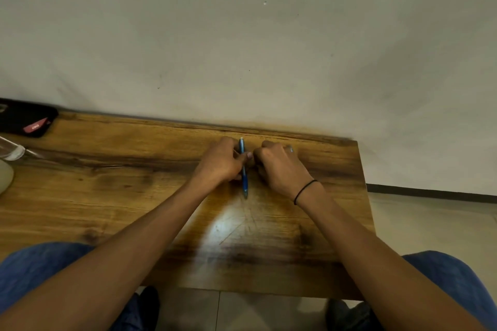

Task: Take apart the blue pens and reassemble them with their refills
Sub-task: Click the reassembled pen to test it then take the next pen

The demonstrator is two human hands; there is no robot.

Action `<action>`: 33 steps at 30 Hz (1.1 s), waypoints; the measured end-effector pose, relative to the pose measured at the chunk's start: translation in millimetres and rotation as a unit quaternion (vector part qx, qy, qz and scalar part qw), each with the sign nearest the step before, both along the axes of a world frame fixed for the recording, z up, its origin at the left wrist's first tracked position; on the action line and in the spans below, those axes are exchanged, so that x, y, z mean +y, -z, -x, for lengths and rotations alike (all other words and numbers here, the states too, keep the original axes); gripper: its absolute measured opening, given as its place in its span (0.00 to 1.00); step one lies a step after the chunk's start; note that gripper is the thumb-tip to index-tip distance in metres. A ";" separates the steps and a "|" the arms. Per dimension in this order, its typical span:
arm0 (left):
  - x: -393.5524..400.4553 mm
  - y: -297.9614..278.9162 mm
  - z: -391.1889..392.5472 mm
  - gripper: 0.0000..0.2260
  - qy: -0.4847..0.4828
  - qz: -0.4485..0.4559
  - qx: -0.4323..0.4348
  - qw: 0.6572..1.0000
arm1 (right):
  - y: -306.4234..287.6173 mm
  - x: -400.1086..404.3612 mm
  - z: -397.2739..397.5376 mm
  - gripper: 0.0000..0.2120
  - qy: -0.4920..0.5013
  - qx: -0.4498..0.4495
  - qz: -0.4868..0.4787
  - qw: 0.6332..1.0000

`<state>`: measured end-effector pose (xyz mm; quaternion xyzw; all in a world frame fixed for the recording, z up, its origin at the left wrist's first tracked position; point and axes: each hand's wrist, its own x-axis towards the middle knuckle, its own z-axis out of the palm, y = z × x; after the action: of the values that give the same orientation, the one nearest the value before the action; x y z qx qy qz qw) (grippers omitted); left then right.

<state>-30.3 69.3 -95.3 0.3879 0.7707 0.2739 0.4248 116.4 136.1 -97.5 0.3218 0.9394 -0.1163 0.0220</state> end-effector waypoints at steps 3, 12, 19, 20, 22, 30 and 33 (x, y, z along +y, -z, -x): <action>-1.9 0.7 1.1 0.08 0.000 -0.001 0.038 0.999 | 2.1 -0.3 0.0 0.04 0.003 0.007 0.017 1.000; -2.2 17.1 -3.2 0.22 0.042 -0.012 0.144 0.989 | -9.3 9.2 -3.2 0.12 0.034 0.030 0.062 0.997; -4.4 21.6 -7.5 0.31 0.043 -0.041 0.178 0.982 | -22.9 33.5 -12.8 0.07 0.097 0.065 0.049 0.992; -4.4 21.7 -7.6 0.31 0.040 -0.042 0.176 0.983 | -23.3 34.4 -13.9 0.06 0.104 0.070 0.045 0.991; -4.6 21.5 -7.4 0.29 0.032 -0.047 0.168 0.984 | -22.8 33.5 -14.1 0.05 0.115 0.065 0.042 0.990; -6.7 25.4 -8.8 0.28 0.041 -0.083 0.189 0.978 | -15.5 18.9 -8.2 0.04 0.128 -0.026 0.027 0.991; -6.2 26.5 -8.8 0.28 0.040 -0.085 0.194 0.977 | -13.7 17.4 -9.8 0.07 0.114 -0.065 0.025 0.991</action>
<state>-21.5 63.0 -121.8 0.4984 0.7965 0.2407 0.2435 126.2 153.5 -83.8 0.4333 0.8897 -0.1203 0.0781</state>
